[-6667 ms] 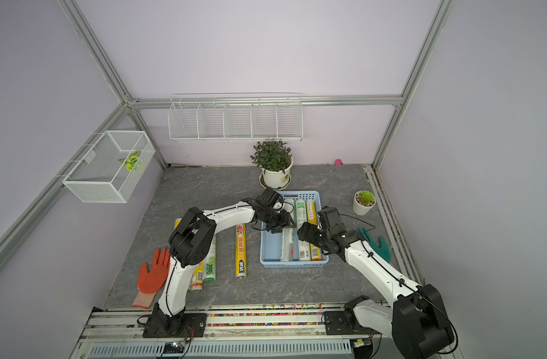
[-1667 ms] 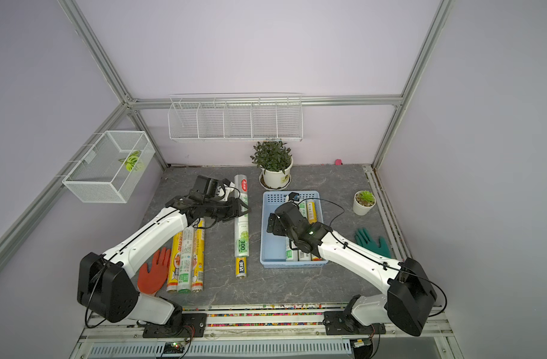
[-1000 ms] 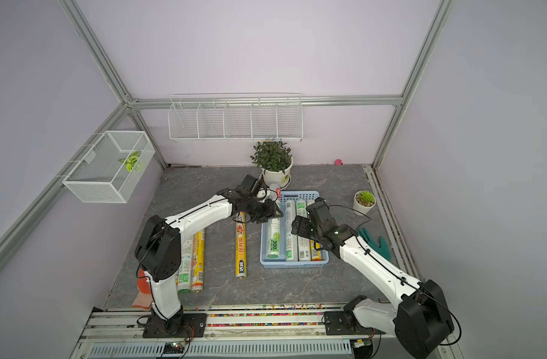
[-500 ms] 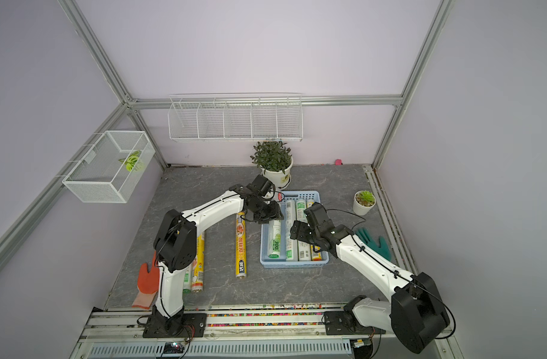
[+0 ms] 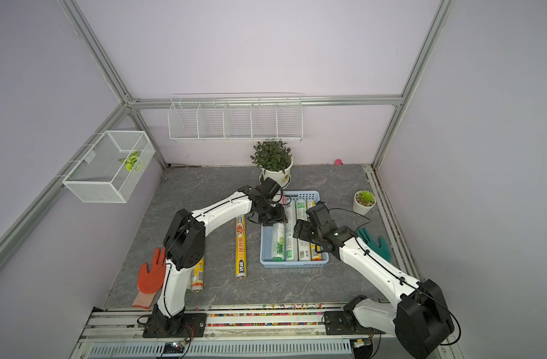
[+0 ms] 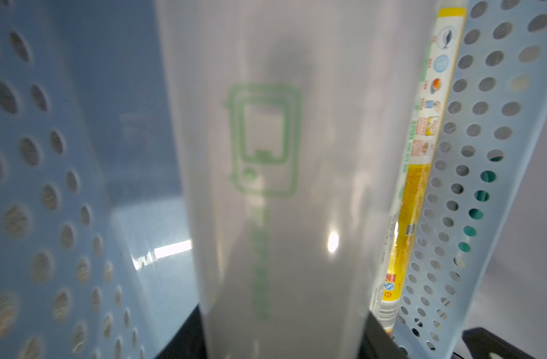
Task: Put the plastic wrap into the basket
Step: Place the plastic wrap in the basket.
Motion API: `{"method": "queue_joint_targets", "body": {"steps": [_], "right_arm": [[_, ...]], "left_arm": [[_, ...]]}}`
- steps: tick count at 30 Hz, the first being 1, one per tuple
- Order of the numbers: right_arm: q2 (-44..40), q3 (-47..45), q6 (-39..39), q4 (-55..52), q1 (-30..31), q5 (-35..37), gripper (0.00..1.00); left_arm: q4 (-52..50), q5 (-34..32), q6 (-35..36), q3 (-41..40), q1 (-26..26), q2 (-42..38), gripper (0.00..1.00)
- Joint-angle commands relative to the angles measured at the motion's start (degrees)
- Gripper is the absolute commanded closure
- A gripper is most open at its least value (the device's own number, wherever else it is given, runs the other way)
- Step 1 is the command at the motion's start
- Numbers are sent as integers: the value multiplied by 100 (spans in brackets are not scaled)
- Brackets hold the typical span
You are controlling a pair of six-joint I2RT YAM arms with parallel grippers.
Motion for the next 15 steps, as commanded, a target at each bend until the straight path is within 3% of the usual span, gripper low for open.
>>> {"method": "queue_joint_targets", "body": {"steps": [1,5,15], "right_arm": [[36,-90,44,-96,-5,65,8],[7,-125,64,-99,-16,47,8],[30,-102,53,-52,-8,55,8]], "left_arm": [[298,211,-248,23,-23,103,58],[408,257,-328,2,-35,194,55],[318,155,-252,-24,-20,275,37]]}}
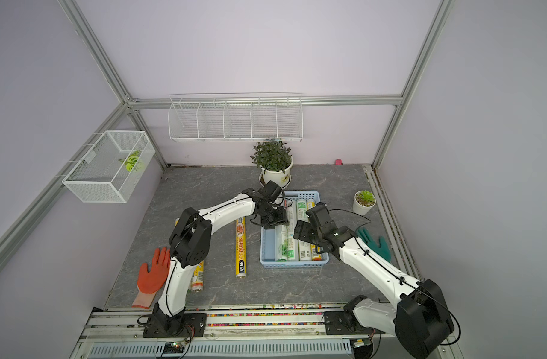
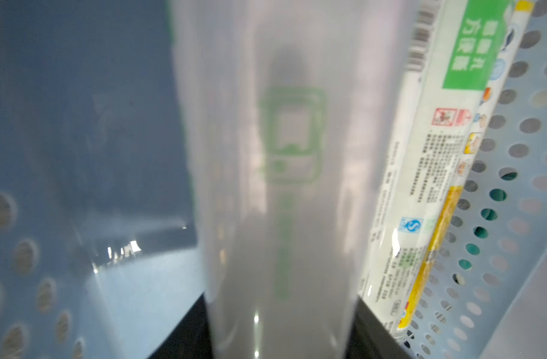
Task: Put the plastic wrap into the basket
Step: Place the plastic wrap in the basket.
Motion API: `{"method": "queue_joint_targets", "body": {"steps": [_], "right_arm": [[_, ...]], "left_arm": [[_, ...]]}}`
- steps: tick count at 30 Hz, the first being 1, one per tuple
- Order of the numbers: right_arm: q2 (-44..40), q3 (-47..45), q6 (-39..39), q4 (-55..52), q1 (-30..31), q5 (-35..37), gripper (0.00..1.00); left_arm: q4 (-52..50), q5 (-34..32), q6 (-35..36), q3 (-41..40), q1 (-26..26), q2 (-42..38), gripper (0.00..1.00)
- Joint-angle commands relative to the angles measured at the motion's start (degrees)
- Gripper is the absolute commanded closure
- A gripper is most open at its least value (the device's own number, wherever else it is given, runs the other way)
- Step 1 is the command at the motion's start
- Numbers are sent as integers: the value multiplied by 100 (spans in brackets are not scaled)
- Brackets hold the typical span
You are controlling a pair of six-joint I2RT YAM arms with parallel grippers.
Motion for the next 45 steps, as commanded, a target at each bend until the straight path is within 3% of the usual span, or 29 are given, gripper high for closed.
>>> {"method": "queue_joint_targets", "body": {"steps": [1,6,12,27,32,38,45], "right_arm": [[60,-58,50,5,-9,40,8],[132,-38,44,36,-9,-54,8],[75,-22,27,-6,-6,-32,8],[-514,-28,11,79,-5,29,7],[-701,-123,-113,516,-10,-341,7],[-562,-63,-165,1115,7,-1079,8],[126,490,-381,1199,494,-1202,7]], "left_arm": [[108,44,10,-9,-20,4,36],[57,-16,66,-17,-26,-58,33],[125,164,100,-71,-24,-254,38],[207,-342,554,-636,-23,-1575,28],[601,-958,653,-1202,-12,-2351,25],[808,-2194,577,-1946,59,-3377,22],[1082,-3679,603,-3165,230,-4840,4]]}}
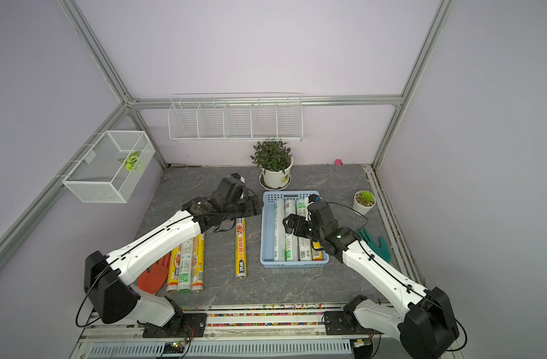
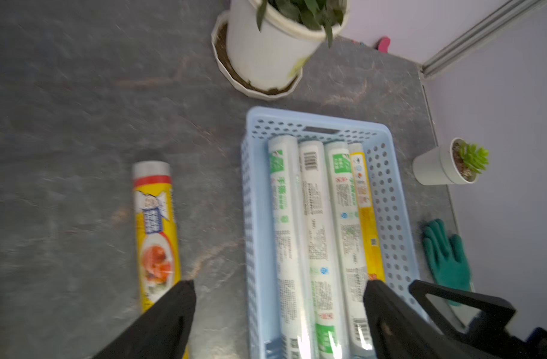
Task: Put the plastic wrap into the basket
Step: Place the plastic wrap in the basket, then pick up the plastic wrap from the center of the board.
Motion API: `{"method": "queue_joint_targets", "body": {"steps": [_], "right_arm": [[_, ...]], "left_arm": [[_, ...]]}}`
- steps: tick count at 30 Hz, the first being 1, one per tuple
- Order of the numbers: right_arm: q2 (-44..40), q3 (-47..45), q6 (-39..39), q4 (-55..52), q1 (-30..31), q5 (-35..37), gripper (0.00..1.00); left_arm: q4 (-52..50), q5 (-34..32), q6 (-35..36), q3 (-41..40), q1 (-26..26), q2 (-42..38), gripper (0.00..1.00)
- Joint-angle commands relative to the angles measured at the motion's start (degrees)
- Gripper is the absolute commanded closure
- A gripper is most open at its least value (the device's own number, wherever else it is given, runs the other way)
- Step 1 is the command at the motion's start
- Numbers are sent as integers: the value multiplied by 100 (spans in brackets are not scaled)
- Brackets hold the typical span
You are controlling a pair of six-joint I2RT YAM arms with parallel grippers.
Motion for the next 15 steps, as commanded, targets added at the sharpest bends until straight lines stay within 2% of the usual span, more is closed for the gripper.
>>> {"method": "queue_joint_targets", "body": {"steps": [1,7,11,15], "right_arm": [[377,386,-248,198,315,-159,7],[1280,1135,-481,171,1006,-79,6],[1909,1636,-649,177,1445,-18,6],[2651,2234,-736,145,1766,-184,6]], "left_arm": [[235,-986,53,-623,192,-627,1],[74,-1097,-366,-1863,953,-1809,0],[84,-495,-437,-2651,1841,-2501,0],[-173,-115,-381,-3045,2706,-2789,0]]}}
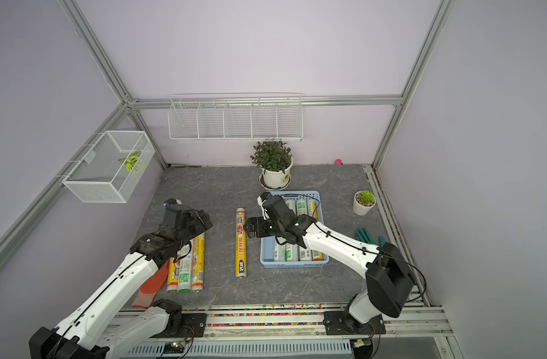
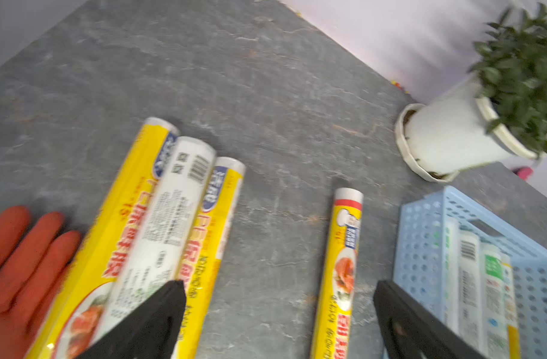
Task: Put the plastic wrap into the basket
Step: Pick up the plastic wrap from the center of the board.
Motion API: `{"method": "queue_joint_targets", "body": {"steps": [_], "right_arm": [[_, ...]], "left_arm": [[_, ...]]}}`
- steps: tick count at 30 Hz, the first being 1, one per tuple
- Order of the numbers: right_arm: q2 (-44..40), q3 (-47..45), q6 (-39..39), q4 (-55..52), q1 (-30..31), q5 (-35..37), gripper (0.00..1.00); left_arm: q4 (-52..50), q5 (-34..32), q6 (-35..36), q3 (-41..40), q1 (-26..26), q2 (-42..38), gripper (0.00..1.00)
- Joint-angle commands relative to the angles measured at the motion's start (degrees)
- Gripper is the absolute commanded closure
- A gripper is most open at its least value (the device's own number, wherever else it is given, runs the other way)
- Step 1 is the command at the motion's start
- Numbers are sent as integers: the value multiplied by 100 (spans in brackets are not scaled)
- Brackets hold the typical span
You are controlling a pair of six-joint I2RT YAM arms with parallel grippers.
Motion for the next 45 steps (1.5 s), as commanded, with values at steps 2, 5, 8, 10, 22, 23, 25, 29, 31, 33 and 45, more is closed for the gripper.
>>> {"method": "queue_joint_targets", "body": {"steps": [2,5,8,10,22,23,25,29,31,33,45], "right_arm": [[693,602,-233,-11,281,-197,6],[1213,1080,-260,-62,455,-279,7],[1687,1425,-252,70,615,-337,7],[1987,1713,-223,67,701,-301,6],[2933,2337,145,527,908,-450,2],[2953,2344,157,555,911,-493,1],[3006,2356,170,609,916,-567,1],[3102,2427,266,632,909,-666,1],[3147,2436,304,672,910,-700,1],[3191,2454,325,664,910,-721,1],[3154,2447,326,508,883,-715,1]], "left_arm": [[-296,591,-1,-237,736,-74,0],[-437,811,17,-306,1249,99,2],[-278,1078,218,-401,1535,278,2],[-176,1163,309,-432,1631,452,2],[18,1273,398,-245,1979,1562,23],[10,1277,403,-220,1977,1642,24],[88,1289,451,-206,1977,1809,27],[-53,1432,686,77,1977,2248,33],[-114,1328,710,174,1977,2421,34],[-68,1384,733,163,1977,2500,34],[-442,1569,715,359,1690,2897,28]]}}
